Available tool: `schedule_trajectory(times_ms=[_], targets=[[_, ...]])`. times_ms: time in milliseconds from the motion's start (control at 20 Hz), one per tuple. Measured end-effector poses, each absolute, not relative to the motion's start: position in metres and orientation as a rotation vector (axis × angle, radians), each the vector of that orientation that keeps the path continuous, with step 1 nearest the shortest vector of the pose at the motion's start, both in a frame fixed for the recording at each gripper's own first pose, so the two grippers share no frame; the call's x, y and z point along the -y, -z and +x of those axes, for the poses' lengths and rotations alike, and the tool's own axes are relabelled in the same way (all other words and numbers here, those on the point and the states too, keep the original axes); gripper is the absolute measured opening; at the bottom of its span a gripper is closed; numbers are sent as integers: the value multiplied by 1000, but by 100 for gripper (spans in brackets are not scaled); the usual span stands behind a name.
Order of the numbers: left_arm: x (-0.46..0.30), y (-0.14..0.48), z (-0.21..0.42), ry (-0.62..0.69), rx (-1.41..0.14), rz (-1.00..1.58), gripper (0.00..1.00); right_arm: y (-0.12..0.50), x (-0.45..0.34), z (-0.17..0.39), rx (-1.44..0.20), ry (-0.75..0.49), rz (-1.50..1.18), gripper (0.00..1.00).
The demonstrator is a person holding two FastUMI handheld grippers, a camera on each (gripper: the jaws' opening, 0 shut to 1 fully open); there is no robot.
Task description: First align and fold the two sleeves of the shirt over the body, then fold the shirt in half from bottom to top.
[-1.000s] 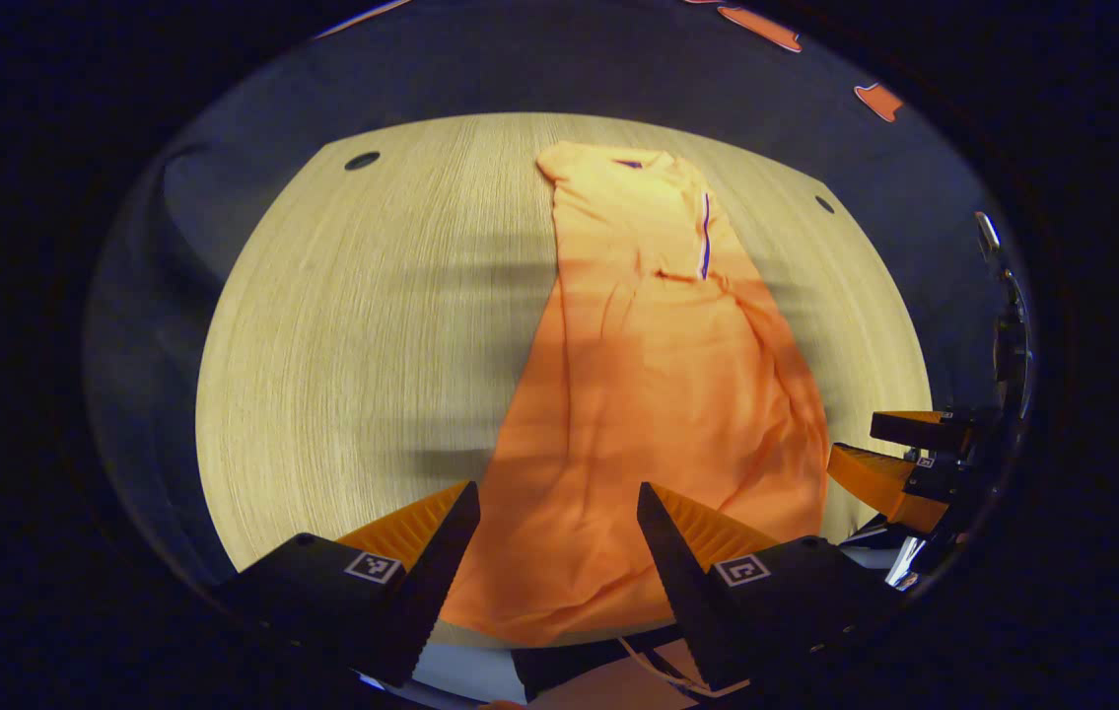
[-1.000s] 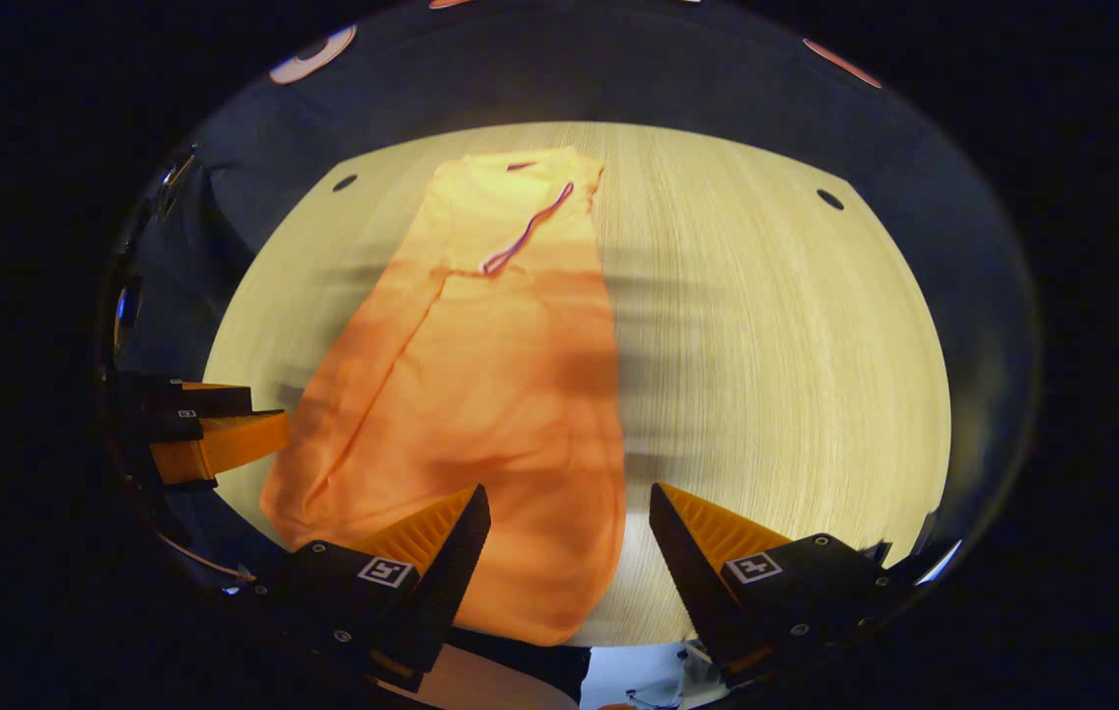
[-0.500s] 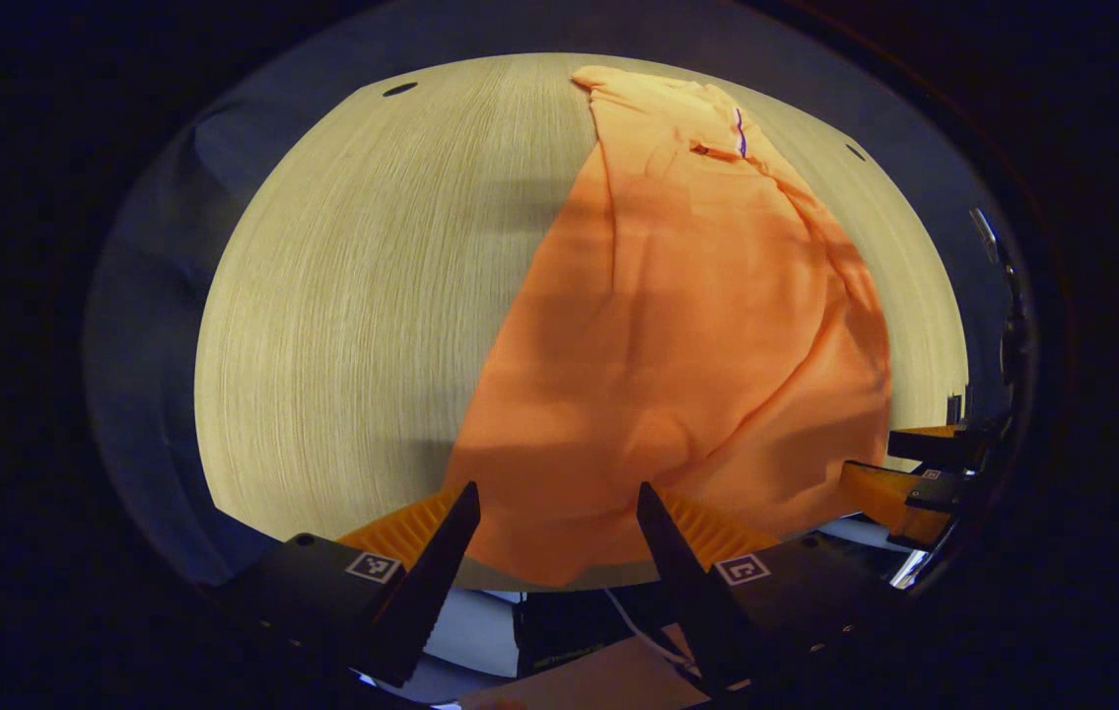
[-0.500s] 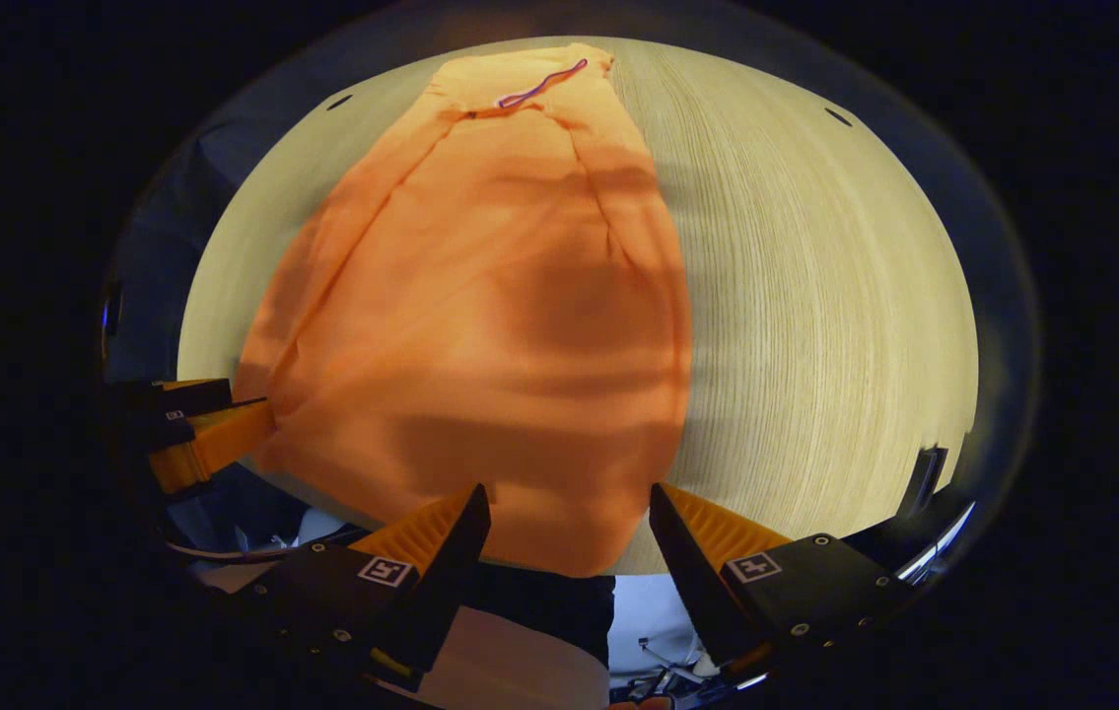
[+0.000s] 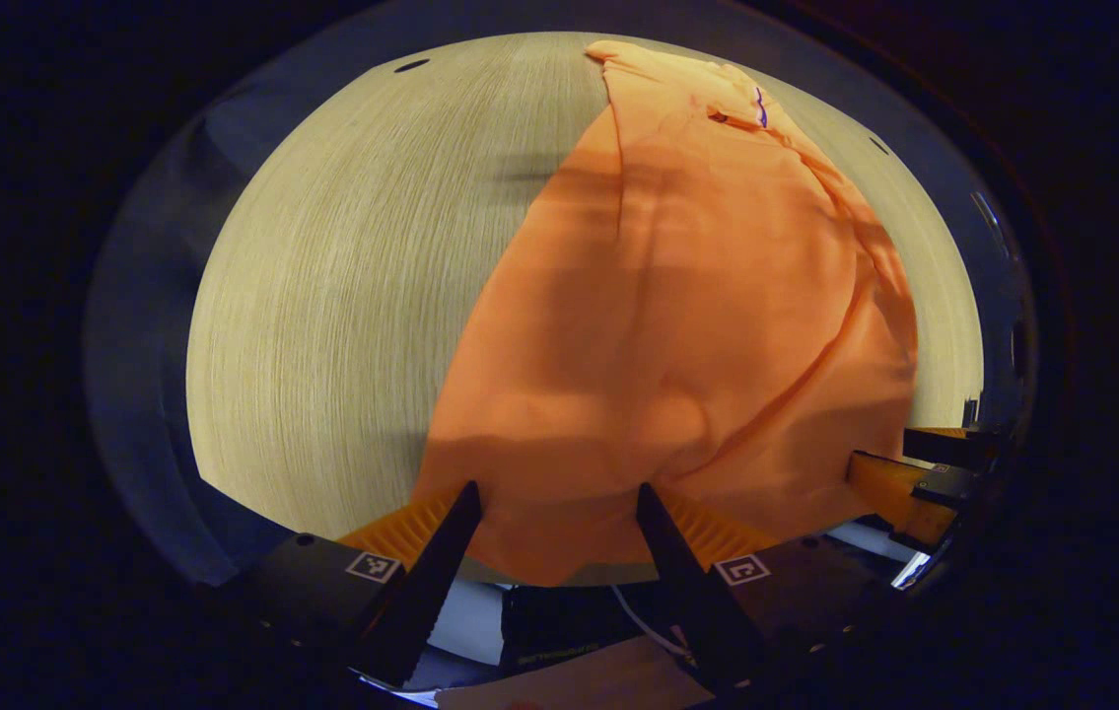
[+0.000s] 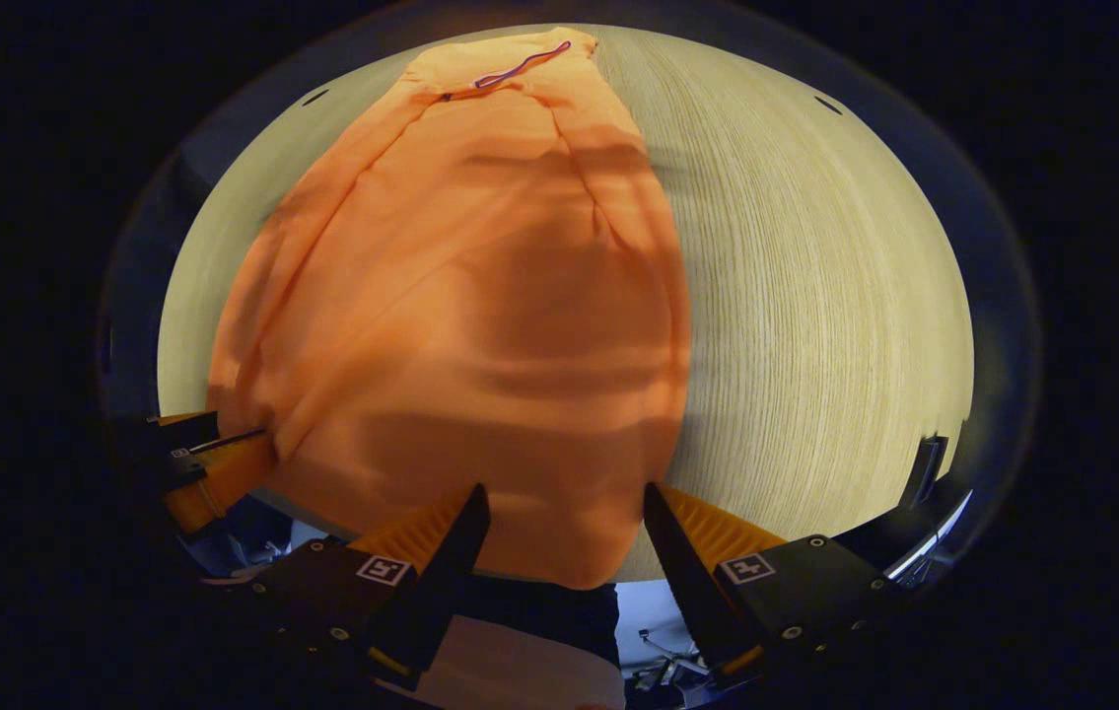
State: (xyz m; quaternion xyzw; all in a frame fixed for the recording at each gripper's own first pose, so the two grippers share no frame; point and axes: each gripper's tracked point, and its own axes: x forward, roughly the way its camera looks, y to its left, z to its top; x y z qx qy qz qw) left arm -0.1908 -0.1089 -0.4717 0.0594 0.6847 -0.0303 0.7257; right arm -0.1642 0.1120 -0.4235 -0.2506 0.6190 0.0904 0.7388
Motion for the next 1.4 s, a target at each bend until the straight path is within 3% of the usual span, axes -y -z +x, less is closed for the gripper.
schedule_trajectory(times_ms=[150, 200, 300, 400, 450, 500, 850, 1300, 1350, 1400], targets=[[110, 473, -192, 53, -1509, 115, 98, 423, -112, -163, -1350, -223, -573, 97], [114, 472, -191, 63, -1496, 118, 92, 422, -110, -163, -1331, -233, -568, 82], [121, 470, -188, 116, -1457, 148, 67, 417, -108, -161, -1301, -251, -553, 51], [126, 471, -187, 156, -1399, 162, 4, 421, -108, -161, -1293, -289, -532, 7], [124, 474, -183, 170, -1398, 160, 2, 421, -110, -156, -1272, -278, -494, 7], [125, 473, -181, 170, -1393, 146, 0, 421, -107, -161, -1290, -284, -490, 0], [127, 431, -155, 156, -1314, 111, 1, 378, -119, -142, -1231, -295, -449, 3], [151, 351, -36, 198, -1099, 108, 1, 298, -166, -60, -1042, -335, -376, 0], [155, 344, -21, 205, -1082, 103, 1, 291, -172, -50, -1024, -342, -369, 4], [160, 338, -5, 212, -1064, 100, 1, 283, -176, -37, -992, -342, -371, 0]])
